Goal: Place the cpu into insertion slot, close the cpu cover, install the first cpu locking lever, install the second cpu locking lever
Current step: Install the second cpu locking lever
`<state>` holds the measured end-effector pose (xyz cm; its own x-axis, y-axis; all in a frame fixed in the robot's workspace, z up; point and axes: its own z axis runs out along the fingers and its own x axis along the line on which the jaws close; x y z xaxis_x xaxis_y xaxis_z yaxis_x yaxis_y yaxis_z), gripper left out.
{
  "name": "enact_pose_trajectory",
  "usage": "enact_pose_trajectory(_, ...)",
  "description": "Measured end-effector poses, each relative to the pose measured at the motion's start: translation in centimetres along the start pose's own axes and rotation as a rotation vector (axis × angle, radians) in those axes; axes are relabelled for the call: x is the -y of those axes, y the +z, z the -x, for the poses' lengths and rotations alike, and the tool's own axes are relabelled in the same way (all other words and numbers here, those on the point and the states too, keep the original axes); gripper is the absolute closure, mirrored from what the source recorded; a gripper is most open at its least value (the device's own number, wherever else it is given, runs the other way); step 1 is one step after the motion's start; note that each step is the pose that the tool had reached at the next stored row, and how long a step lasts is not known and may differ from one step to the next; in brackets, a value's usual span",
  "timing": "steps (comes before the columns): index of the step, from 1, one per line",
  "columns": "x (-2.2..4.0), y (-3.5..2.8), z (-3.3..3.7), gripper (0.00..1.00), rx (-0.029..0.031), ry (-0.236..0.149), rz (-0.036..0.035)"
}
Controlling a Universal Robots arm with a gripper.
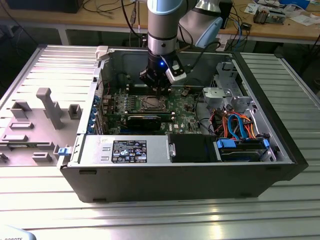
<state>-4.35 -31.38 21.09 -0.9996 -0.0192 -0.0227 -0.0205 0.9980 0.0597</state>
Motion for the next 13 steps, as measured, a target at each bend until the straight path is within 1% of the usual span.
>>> enact_pose_trajectory(2,0.13,0.00,0.00,0.89,0.0000,0.000,-0.0004)
enact_pose_trajectory(7,0.29,-0.01,-0.01,0.89,-0.0001,0.000,-0.0041)
enact_pose_trajectory(13,0.30,-0.01,-0.01,0.89,-0.0001,0.000,-0.0042)
